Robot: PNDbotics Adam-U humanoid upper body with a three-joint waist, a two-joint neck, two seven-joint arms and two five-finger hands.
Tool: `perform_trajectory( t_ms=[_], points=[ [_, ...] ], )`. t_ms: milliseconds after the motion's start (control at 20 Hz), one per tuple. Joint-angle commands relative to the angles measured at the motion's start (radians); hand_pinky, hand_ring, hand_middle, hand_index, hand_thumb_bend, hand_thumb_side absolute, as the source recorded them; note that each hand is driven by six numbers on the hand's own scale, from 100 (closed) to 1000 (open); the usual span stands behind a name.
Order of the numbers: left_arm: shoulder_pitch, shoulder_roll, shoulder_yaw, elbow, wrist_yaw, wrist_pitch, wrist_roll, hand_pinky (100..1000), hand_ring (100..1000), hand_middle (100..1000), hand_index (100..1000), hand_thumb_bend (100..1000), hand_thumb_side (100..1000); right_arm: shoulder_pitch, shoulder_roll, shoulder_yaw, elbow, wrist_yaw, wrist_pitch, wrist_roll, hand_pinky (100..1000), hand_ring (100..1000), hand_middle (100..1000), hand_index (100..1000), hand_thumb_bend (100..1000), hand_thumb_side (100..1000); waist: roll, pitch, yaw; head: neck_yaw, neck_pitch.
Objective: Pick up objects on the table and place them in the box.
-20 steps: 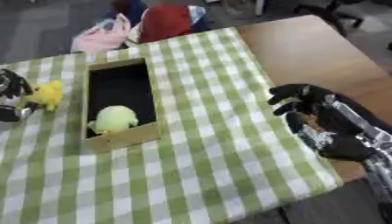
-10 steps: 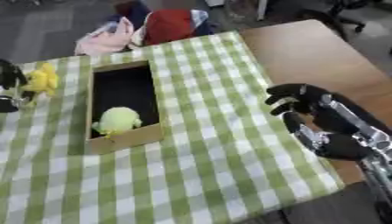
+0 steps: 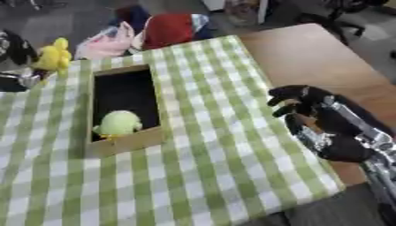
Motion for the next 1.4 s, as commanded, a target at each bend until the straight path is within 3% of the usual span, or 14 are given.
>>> perform_trajectory(
  t_ms=[50, 300, 500, 700, 750, 900, 950, 1000, 1200, 1400],
  points=[
    [-0.030, 0.000, -0.029, -0.051, 0.007, -0.024, -0.026, 489, 404, 362, 462, 219, 100, -0.012, -0.018, -0.002, -0.010, -0.010, -0.002, 0.005, 730, 935, 713, 869, 100, 449, -0.003, -0.019, -0.005, 0.006, 0.005],
    [-0.027, -0.039, -0.067, -0.054, -0.023, -0.062, -0.064, 501, 422, 384, 487, 235, 100, -0.016, -0.016, -0.001, -0.012, -0.012, -0.002, 0.008, 730, 936, 714, 869, 100, 452, -0.002, -0.017, -0.019, 0.007, 0.003],
    [-0.011, -0.061, -0.086, -0.023, -0.055, -0.103, -0.115, 531, 463, 431, 543, 298, 100, -0.013, -0.015, -0.003, -0.011, -0.010, -0.002, 0.005, 730, 937, 714, 869, 100, 455, -0.002, -0.014, -0.021, 0.004, 0.003],
    [0.006, -0.069, -0.100, -0.005, -0.069, -0.144, -0.171, 569, 519, 506, 621, 336, 100, -0.011, -0.012, -0.004, -0.010, -0.007, -0.001, 0.005, 730, 937, 714, 869, 100, 459, -0.002, -0.014, -0.015, -0.001, 0.003],
    [0.010, -0.068, -0.102, -0.005, -0.070, -0.153, -0.186, 595, 554, 550, 679, 352, 114, -0.010, -0.011, -0.005, -0.010, -0.006, -0.001, 0.005, 731, 937, 713, 869, 100, 460, -0.003, -0.013, -0.013, -0.003, 0.003],
    [0.022, -0.056, -0.098, -0.022, -0.055, -0.169, -0.225, 660, 637, 660, 786, 404, 230, -0.004, -0.010, -0.008, -0.009, -0.004, -0.002, 0.002, 731, 937, 713, 869, 100, 461, -0.006, -0.014, -0.005, -0.009, 0.005],
    [0.026, -0.052, -0.095, -0.031, -0.042, -0.168, -0.233, 690, 676, 708, 814, 477, 375, -0.002, -0.010, -0.010, -0.008, -0.004, -0.002, 0.001, 731, 937, 713, 869, 100, 461, -0.008, -0.014, -0.001, -0.011, 0.006],
    [0.032, -0.044, -0.089, -0.045, -0.019, -0.163, -0.235, 700, 688, 724, 819, 499, 423, 0.000, -0.009, -0.011, -0.008, -0.003, -0.003, 0.000, 731, 937, 713, 869, 100, 462, -0.009, -0.015, 0.004, -0.013, 0.007],
    [0.077, -0.006, -0.057, -0.159, 0.129, -0.104, -0.222, 697, 674, 708, 808, 427, 440, 0.010, -0.007, -0.016, -0.006, -0.002, -0.003, -0.004, 731, 937, 713, 869, 100, 464, -0.015, -0.019, 0.030, -0.024, 0.012],
    [0.163, 0.027, 0.007, -0.334, 0.377, 0.006, -0.194, 659, 611, 627, 762, 224, 448, 0.022, -0.005, -0.025, -0.002, 0.001, -0.003, -0.011, 730, 937, 712, 869, 100, 465, -0.020, -0.022, 0.066, -0.035, 0.017]
  ],
)
